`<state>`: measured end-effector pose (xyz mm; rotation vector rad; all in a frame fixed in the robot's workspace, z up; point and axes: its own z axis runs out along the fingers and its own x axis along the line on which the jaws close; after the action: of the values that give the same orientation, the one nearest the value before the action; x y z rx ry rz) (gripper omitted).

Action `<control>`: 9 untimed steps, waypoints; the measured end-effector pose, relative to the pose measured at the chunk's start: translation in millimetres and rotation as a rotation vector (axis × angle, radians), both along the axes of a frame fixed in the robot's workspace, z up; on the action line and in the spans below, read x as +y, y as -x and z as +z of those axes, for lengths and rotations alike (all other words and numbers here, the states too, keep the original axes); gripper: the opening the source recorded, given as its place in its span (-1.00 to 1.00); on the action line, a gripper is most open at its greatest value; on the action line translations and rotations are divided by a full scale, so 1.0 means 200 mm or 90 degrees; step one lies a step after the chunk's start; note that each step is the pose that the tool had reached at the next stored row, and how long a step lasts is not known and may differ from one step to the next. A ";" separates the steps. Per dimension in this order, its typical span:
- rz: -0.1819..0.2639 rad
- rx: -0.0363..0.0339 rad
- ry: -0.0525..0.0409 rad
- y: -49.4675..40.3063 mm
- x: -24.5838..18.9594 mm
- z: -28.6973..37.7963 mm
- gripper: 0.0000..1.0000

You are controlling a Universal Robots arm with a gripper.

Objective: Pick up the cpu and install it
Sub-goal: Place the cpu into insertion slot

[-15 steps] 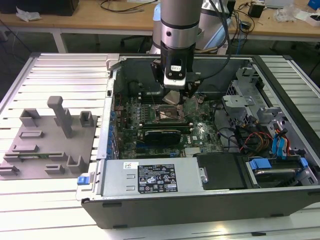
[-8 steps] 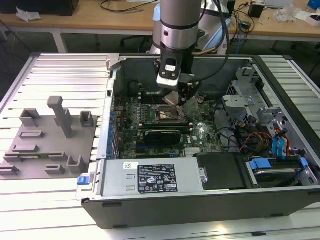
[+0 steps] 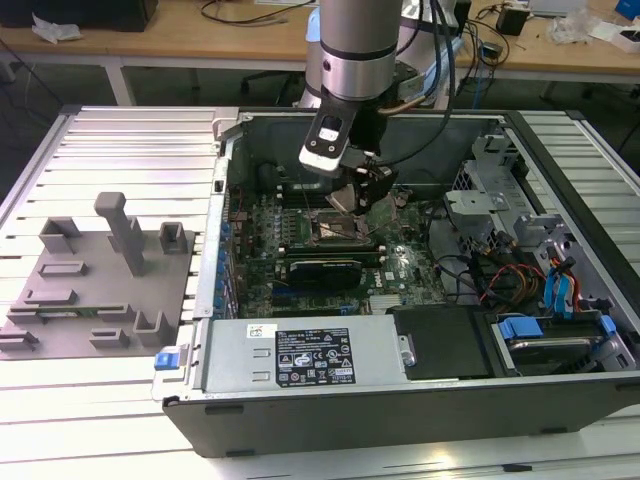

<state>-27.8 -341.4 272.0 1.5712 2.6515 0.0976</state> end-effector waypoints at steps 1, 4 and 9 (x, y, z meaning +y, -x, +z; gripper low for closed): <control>-0.011 0.0000 0.0000 0.000 0.000 -0.001 0.09; -0.060 0.0000 0.0000 0.000 0.000 -0.005 0.09; -0.134 0.0000 0.0000 0.000 0.000 -0.011 0.09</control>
<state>-27.8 -341.4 269.8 1.8367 2.4674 0.0874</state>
